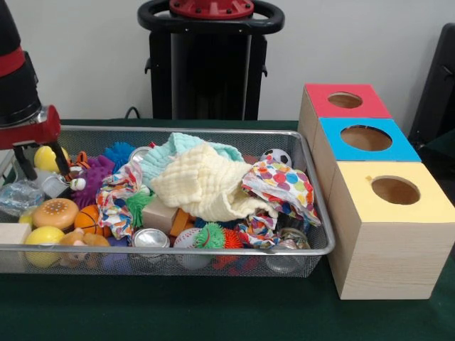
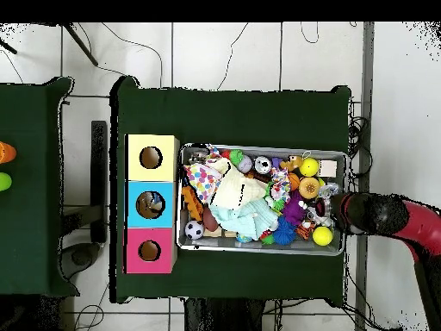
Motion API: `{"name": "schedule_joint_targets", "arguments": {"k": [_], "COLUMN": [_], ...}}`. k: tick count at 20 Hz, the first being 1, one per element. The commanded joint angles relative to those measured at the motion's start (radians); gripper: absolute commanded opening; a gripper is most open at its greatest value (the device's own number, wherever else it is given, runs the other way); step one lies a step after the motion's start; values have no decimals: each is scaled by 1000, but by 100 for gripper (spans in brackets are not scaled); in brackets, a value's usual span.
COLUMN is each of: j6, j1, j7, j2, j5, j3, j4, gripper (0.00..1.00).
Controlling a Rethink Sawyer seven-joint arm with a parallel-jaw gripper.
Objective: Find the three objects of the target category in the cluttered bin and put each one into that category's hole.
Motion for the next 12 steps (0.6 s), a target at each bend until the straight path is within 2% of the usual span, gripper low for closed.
{"name": "schedule_joint_targets", "arguments": {"k": [1, 4, 8, 12], "j6": [81, 95, 106, 124], "j1": [31, 33, 24, 20], "j7": [-170, -177, -170, -180], "j2": [6, 0, -49, -61], "j5": [10, 17, 33, 42], "j3": [-15, -15, -13, -15], "j4": [-62, -67, -24, -22], "gripper": [100, 100, 100, 100]}}
